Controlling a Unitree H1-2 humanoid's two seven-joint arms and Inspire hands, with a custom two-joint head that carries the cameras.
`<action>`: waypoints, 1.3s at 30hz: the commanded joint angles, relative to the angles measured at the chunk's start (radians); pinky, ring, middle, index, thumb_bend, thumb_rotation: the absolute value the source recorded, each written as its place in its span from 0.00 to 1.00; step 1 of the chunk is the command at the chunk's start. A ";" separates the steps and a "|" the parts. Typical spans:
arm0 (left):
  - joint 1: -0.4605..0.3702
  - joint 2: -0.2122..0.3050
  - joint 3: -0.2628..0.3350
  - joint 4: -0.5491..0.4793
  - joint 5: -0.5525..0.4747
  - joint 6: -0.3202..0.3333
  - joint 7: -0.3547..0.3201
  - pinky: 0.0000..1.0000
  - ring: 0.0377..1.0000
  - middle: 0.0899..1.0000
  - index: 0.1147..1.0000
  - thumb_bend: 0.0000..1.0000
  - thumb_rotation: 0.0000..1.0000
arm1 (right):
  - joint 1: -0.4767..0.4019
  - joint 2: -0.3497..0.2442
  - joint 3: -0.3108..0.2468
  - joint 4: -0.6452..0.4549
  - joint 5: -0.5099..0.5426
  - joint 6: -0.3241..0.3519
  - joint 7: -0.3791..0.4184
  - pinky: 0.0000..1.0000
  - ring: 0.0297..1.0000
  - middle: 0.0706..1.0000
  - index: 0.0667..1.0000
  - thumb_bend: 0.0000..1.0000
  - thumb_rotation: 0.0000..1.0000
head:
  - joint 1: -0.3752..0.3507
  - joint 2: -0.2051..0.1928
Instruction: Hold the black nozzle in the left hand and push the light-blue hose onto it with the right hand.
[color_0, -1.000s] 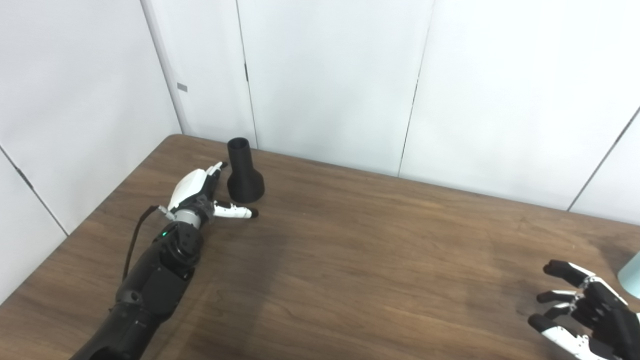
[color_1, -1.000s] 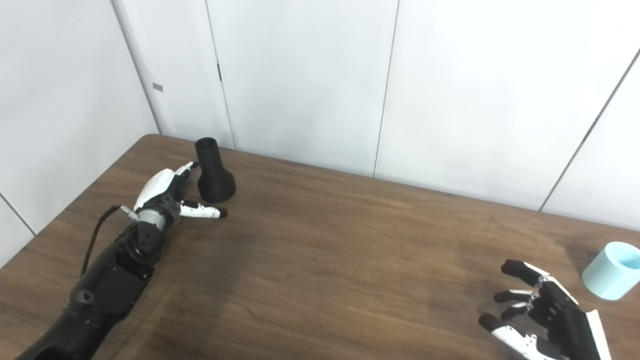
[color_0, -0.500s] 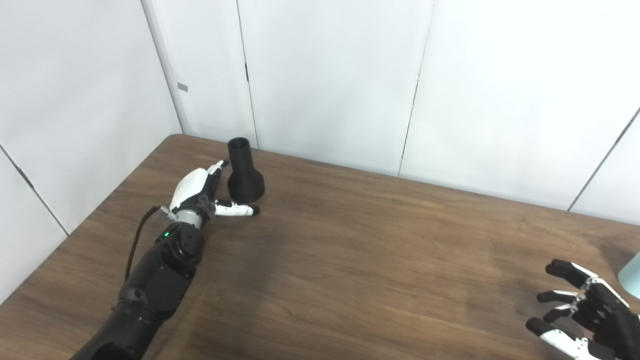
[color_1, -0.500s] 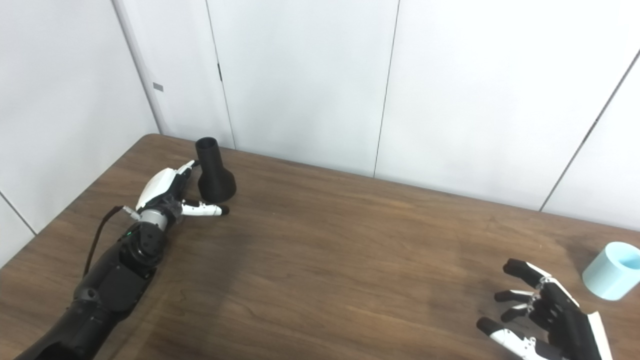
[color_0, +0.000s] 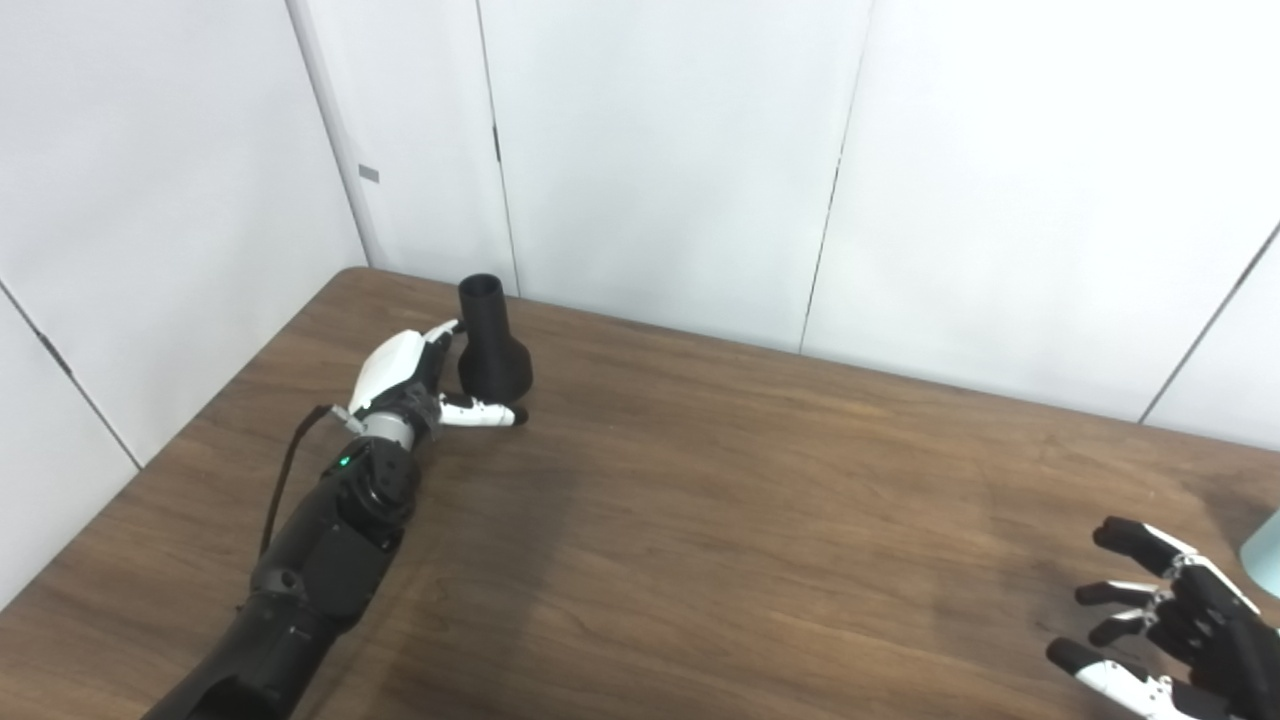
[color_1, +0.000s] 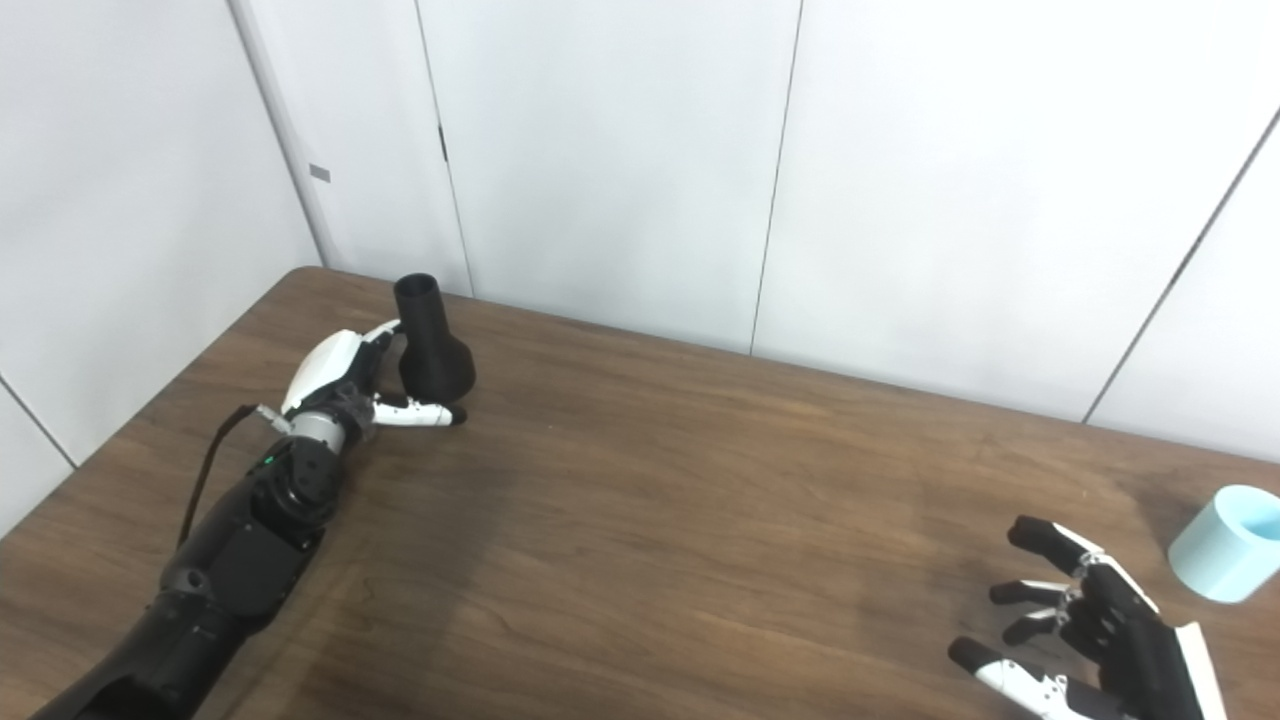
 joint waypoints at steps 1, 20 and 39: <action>-0.017 -0.006 -0.007 0.003 -0.013 0.003 -0.020 1.00 1.00 0.96 0.92 0.93 0.28 | -0.012 0.000 -0.005 -0.043 -0.003 -0.009 -0.009 0.39 0.57 0.76 0.74 0.74 0.17 | -0.001 0.002; -0.033 -0.020 -0.020 0.043 -0.005 -0.015 -0.007 0.94 0.97 0.94 0.92 0.90 0.37 | -0.006 0.012 -0.001 -0.098 -0.020 0.039 -0.008 0.39 0.58 0.78 0.76 0.70 0.08 | -0.009 0.015; -0.052 -0.045 -0.003 0.137 -0.007 -0.076 0.110 0.78 0.89 0.88 0.87 0.90 0.56 | -0.008 0.009 0.020 -0.123 -0.058 0.047 -0.003 0.38 0.58 0.80 0.79 0.65 0.00 | -0.024 0.011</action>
